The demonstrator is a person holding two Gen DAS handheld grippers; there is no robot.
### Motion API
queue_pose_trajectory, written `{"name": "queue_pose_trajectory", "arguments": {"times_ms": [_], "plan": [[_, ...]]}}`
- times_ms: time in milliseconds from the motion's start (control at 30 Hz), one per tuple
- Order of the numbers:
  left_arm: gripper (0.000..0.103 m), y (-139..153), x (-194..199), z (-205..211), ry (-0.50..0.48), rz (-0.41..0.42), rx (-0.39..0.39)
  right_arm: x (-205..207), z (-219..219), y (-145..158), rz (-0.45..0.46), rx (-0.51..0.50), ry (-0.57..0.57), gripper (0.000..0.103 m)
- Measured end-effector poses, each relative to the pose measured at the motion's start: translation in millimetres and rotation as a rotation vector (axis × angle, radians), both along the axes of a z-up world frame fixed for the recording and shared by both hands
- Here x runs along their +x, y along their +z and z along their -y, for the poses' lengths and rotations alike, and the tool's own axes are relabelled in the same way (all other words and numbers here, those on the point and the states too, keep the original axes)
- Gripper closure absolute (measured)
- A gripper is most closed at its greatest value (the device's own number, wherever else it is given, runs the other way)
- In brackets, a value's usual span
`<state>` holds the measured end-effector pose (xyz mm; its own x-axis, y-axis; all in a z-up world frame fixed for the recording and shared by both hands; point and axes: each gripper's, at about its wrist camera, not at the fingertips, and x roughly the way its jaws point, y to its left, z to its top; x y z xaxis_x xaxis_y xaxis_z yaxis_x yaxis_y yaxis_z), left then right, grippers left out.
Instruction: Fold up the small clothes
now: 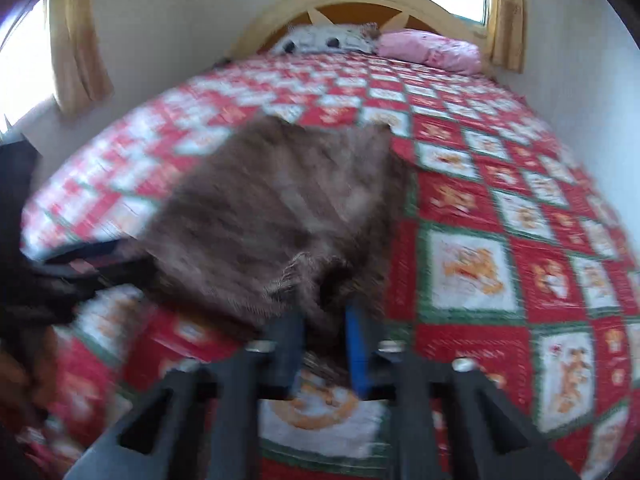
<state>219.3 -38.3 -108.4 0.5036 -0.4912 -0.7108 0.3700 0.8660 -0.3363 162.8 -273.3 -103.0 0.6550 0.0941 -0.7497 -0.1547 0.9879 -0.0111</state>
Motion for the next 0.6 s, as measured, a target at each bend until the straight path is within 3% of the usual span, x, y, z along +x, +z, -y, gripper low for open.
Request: {"name": "queue_pose_trajectory", "arguments": {"times_ms": [100,233,300,400,500,600], "plan": [[0.016,-8,-9,-4,-0.003,0.036,0.012,-12,15,-7,0.005,0.066,-0.048,0.089],[0.016,-3,-15,3,-0.025,0.049,0.100,-23,36,-10,-0.036,0.178,-0.065,0.089],[0.016,2,-17,2,-0.034,0.051,0.115,-28,35,-1,-0.043,0.166,-0.035,0.089],[0.016,16,-16,-7,-0.019,0.093,0.099,-32,38,29,0.035,0.188,-0.007,0.089],[0.016,35,-3,-10,0.040,0.178,0.142,-17,37,56,0.107,0.237,-0.003,0.089],[0.016,48,18,-6,0.048,0.192,0.115,18,18,56,0.107,0.228,0.010,0.089]]}}
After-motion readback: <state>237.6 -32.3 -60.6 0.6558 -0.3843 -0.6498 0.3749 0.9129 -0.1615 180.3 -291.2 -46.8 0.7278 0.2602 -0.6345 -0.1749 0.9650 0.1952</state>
